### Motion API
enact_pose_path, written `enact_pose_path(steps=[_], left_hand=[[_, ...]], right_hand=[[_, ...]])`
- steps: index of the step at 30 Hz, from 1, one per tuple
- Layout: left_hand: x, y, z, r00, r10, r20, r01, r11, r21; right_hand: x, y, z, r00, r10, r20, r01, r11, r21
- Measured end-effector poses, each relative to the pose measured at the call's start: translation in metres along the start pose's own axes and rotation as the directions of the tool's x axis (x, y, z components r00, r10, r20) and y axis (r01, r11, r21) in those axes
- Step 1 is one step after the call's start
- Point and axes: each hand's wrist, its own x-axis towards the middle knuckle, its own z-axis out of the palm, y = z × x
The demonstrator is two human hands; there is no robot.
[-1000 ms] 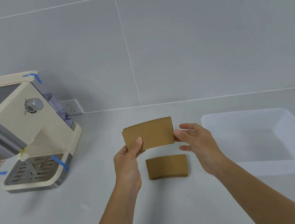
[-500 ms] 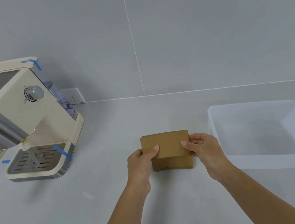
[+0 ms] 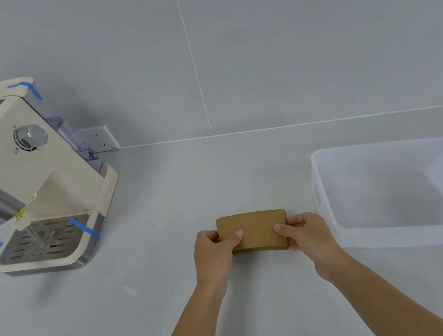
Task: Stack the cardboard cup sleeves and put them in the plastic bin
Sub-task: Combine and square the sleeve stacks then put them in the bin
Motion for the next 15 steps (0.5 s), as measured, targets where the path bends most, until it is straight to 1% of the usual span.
enact_pose_path(steps=[2, 6, 8, 11, 13, 15], left_hand=[[0.002, -0.001, 0.001, 1.0, -0.002, -0.004, 0.002, 1.0, 0.027], [0.007, 0.001, 0.001, 0.999, -0.032, 0.024, 0.03, 0.996, 0.083], [0.01, 0.005, -0.001, 0.997, -0.066, 0.034, 0.063, 0.995, 0.084], [0.017, 0.014, -0.006, 0.987, -0.151, 0.063, 0.147, 0.987, 0.063], [0.022, 0.02, -0.008, 0.982, -0.165, 0.09, 0.158, 0.984, 0.079], [0.024, 0.024, -0.009, 0.981, -0.157, 0.118, 0.139, 0.979, 0.147]], right_hand=[[0.003, 0.003, 0.0, 1.0, 0.009, -0.022, -0.01, 0.998, -0.063], [0.005, 0.001, -0.003, 0.999, 0.037, -0.021, -0.038, 0.996, -0.083], [0.007, -0.001, -0.005, 0.998, 0.064, -0.024, -0.066, 0.993, -0.101], [0.009, -0.008, -0.007, 0.994, 0.111, 0.003, -0.11, 0.984, -0.14], [0.01, -0.014, -0.007, 0.99, 0.136, 0.029, -0.13, 0.98, -0.152], [0.011, -0.019, -0.007, 0.988, 0.149, 0.044, -0.141, 0.979, -0.144]])
